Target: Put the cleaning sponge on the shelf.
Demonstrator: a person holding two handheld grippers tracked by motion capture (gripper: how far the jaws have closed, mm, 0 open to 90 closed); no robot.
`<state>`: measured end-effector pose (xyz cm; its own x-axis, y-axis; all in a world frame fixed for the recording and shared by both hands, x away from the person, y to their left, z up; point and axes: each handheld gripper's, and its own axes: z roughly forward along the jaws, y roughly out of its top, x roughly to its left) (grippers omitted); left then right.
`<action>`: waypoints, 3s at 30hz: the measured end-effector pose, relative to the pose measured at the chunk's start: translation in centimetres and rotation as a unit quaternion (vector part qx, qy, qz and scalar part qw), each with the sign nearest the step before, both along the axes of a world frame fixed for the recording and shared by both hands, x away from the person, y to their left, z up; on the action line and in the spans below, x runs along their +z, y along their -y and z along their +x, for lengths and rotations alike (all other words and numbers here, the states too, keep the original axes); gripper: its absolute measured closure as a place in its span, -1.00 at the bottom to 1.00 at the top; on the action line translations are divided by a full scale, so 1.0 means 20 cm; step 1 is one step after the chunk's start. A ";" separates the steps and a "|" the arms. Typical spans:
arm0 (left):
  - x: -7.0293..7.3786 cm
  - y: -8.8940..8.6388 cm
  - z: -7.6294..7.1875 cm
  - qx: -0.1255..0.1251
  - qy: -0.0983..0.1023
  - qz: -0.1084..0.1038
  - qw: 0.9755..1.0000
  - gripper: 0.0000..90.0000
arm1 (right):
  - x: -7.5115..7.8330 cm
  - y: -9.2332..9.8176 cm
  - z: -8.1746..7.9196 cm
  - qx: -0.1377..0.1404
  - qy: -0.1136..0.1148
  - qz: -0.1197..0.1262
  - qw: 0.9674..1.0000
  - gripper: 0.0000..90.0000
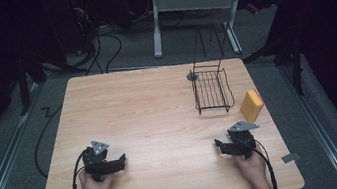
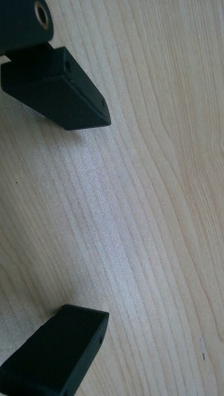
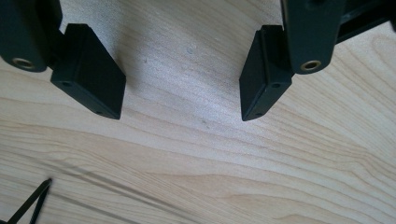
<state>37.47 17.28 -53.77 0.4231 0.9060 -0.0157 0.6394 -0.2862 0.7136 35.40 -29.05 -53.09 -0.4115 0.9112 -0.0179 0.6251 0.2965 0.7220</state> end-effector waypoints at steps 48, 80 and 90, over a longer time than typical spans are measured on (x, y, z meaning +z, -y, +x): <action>0.00 0.00 0.00 0.003 0.001 0.000 1.000 -0.83 | 0.00 0.01 -0.04 0.001 0.004 0.001 1.000 -0.36; 0.00 0.00 0.00 0.003 0.001 0.000 1.000 -0.83 | 0.13 0.20 -0.30 -0.031 0.045 0.051 0.997 -0.26; 0.00 0.00 0.00 0.003 0.001 0.000 1.000 -0.83 | 0.15 0.34 -0.35 -0.073 0.060 0.055 0.994 -0.25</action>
